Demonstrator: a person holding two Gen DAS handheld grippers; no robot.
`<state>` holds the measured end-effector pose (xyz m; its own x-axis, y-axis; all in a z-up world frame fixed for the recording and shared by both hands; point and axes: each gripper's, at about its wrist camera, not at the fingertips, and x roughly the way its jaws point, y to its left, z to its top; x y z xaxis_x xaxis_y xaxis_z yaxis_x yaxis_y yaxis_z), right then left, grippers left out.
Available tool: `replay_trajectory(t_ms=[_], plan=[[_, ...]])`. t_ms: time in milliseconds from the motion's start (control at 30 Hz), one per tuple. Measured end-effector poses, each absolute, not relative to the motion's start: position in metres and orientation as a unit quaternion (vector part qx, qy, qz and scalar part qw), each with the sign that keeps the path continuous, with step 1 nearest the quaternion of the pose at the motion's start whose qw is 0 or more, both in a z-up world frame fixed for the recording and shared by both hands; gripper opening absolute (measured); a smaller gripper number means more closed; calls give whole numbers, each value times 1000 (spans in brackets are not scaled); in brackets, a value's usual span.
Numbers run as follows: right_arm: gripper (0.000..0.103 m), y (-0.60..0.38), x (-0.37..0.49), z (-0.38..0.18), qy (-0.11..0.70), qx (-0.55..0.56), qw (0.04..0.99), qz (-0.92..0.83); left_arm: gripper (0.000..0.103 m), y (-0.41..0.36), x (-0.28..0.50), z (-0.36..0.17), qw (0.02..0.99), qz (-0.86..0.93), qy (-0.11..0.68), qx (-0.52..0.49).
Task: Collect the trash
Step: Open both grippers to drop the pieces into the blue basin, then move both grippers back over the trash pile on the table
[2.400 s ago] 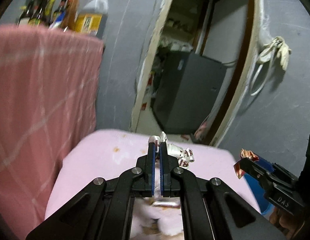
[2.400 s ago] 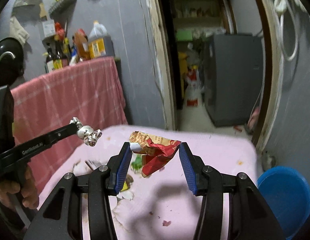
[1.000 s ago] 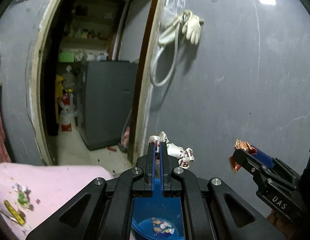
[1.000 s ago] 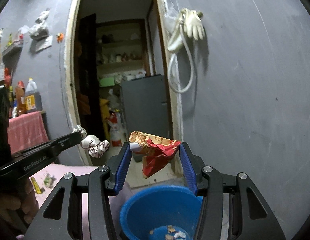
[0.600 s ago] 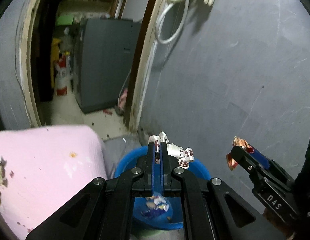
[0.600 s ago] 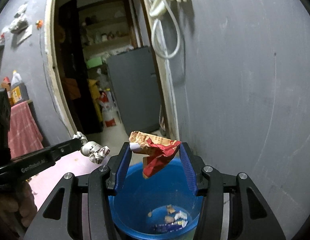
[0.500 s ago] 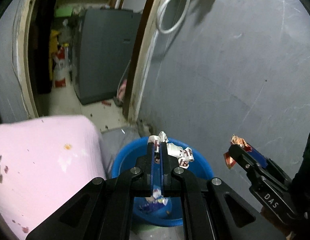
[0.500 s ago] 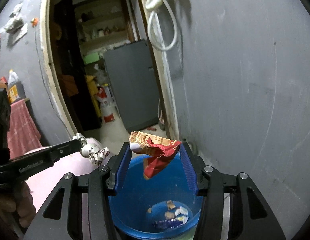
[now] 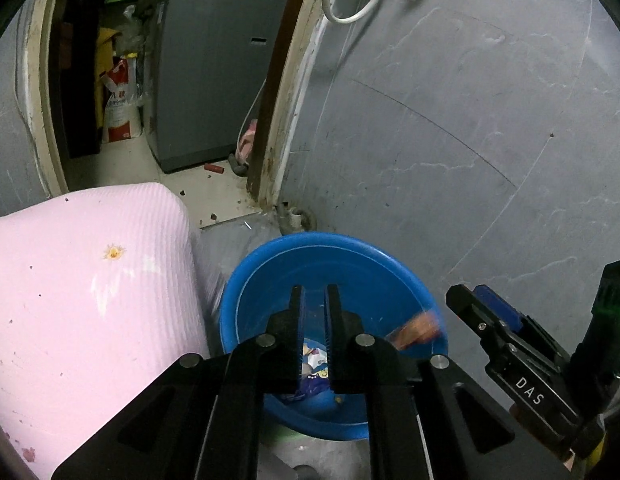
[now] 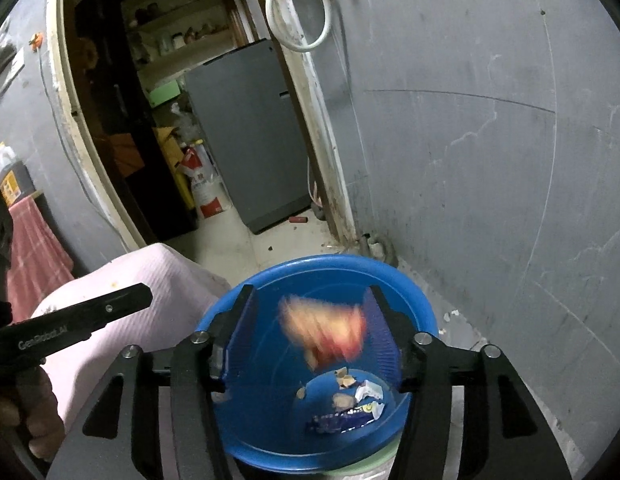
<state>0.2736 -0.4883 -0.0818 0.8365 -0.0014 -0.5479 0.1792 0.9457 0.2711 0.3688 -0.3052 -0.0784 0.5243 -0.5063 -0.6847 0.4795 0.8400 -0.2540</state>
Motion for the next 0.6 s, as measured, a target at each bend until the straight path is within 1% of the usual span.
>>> replay_trajectory(t_ms=[133,200,367,433,500,533,600], plan=[[58,-487,273,-78,277,157,947,-49,13,-297,367,-75,875,-282,392,-28],[60,-485,270,-74,271,156,949,-50,20,-291,363,-70,880,-279,383,-34],[69,-478,268,-56,247,151,956,-52,29,-268,354,-50,895,-268,354,-51],[76,-473,264,-45,232,148,960,-52,34,-258,350,-40,902,-261,339,-55],[79,-466,262,-34,219,144,964,-50,44,-248,347,-29,911,-252,322,-56],[82,-464,261,-30,214,141,965,-49,47,-241,345,-24,916,-245,313,-57],[87,-456,258,-19,198,138,969,-46,58,-231,341,-13,924,-234,297,-60]])
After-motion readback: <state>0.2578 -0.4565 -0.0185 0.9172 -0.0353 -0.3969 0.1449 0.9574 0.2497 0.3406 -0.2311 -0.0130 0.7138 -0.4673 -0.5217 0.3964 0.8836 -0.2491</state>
